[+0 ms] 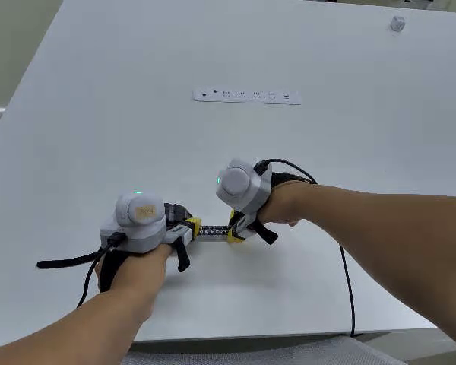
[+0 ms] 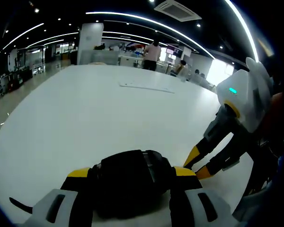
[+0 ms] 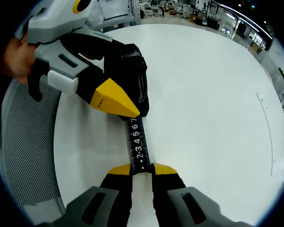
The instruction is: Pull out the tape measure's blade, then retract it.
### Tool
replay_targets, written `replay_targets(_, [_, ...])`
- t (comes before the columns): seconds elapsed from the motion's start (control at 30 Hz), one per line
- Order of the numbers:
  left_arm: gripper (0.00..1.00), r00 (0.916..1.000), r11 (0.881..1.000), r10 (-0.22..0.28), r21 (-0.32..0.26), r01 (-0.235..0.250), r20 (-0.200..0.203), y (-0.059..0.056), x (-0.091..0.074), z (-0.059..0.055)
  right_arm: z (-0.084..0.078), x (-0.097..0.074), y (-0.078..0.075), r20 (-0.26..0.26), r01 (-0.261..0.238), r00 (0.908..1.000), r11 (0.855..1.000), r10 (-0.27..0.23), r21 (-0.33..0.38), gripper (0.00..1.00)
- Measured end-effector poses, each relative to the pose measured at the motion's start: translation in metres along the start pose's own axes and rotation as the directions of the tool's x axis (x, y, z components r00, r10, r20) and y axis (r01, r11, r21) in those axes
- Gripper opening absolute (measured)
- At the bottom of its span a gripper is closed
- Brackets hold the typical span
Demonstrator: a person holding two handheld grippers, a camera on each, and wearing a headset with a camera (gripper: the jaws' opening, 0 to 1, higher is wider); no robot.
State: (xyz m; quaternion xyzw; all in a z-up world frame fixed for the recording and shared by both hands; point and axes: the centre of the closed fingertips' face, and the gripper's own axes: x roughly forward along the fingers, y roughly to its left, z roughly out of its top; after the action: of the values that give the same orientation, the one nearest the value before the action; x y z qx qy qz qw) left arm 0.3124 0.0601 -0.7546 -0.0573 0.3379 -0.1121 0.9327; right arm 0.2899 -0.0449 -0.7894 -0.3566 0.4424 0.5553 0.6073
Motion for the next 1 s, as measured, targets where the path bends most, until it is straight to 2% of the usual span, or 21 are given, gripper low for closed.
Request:
replay_targets(0.27, [0.61, 1.0000, 1.000, -0.003, -0.001, 0.003, 0.001, 0.001, 0.000, 0.000, 0.004, 0.002, 0.001, 0.001, -0.002, 1.0000, 1.000, 0.002, -0.015, 0.15])
replay_targets(0.5, [0.61, 0.9999, 1.000, -0.011, -0.007, 0.011, 0.002, 0.001, 0.000, 0.000, 0.008, 0.002, 0.002, 0.015, -0.024, 0.9996, 1.000, 0.024, 0.017, 0.14])
replay_targets(1.0, [0.61, 0.9998, 1.000, -0.018, -0.019, 0.018, 0.003, 0.001, -0.001, 0.001, 0.019, 0.005, 0.001, 0.024, -0.018, 0.9995, 1.000, 0.018, -0.003, 0.14])
